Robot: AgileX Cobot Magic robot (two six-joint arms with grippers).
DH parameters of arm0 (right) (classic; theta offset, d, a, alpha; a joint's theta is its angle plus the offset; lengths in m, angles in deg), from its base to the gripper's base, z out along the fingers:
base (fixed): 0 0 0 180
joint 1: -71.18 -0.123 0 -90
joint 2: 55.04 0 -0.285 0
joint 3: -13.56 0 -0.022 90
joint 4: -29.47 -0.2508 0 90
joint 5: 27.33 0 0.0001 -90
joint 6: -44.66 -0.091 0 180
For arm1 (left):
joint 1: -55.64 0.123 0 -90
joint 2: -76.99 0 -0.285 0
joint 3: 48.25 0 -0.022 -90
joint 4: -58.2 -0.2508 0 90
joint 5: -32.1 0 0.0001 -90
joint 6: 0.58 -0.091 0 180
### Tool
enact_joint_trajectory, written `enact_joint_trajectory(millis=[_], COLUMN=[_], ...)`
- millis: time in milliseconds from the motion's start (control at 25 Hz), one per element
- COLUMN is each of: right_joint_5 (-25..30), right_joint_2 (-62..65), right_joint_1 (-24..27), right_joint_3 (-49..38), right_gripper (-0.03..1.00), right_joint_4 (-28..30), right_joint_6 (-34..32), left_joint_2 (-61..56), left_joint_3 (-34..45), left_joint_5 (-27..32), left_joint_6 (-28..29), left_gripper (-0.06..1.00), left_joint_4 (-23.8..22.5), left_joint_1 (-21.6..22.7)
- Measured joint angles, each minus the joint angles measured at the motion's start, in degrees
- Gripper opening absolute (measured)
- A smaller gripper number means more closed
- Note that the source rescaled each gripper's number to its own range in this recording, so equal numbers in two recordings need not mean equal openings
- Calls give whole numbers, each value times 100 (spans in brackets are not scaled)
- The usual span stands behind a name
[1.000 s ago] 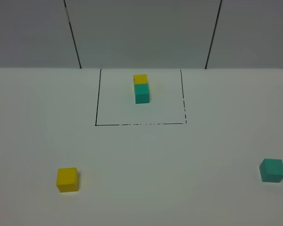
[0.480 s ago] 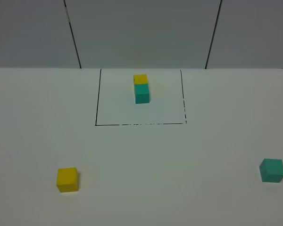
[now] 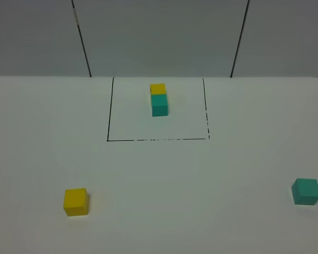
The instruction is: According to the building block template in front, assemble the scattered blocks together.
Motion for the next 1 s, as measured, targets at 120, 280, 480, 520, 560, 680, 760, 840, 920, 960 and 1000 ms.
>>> enact_joint_trajectory(millis=[120,280,480,520,560,680,760,840,920,960,1000], right_joint_5=[0,0,0,0,0,0,0,0,0,0,0], right_joint_2=[0,0,0,0,0,0,0,0,0,0,0], right_joint_1=[0,0,0,0,0,0,0,0,0,0,0], right_joint_3=[0,0,0,0,0,0,0,0,0,0,0], right_gripper=[0,0,0,0,0,0,0,0,0,0,0], right_joint_4=[0,0,0,0,0,0,0,0,0,0,0], right_joint_6=[6,6,1,1,1,1,1,1,1,1,1], left_joint_2=[0,100,957,1188,1492,2500,3290,4020,4769,5068,5411], left_joint_3=[0,0,-306,-417,-532,-903,-1170,-1460,-1724,-1864,-2004], left_joint_5=[0,-5,15,32,61,160,289,425,577,673,772], left_joint_6=[0,6,24,24,24,24,24,88,172,194,201], left_gripper=[81,81,81,81,82,86,87,88,88,88,88], left_joint_4=[0,37,853,1017,1204,1569,1700,1846,2097,2214,2323], left_joint_1=[0,0,0,0,0,0,0,0,-1,-6,-39])
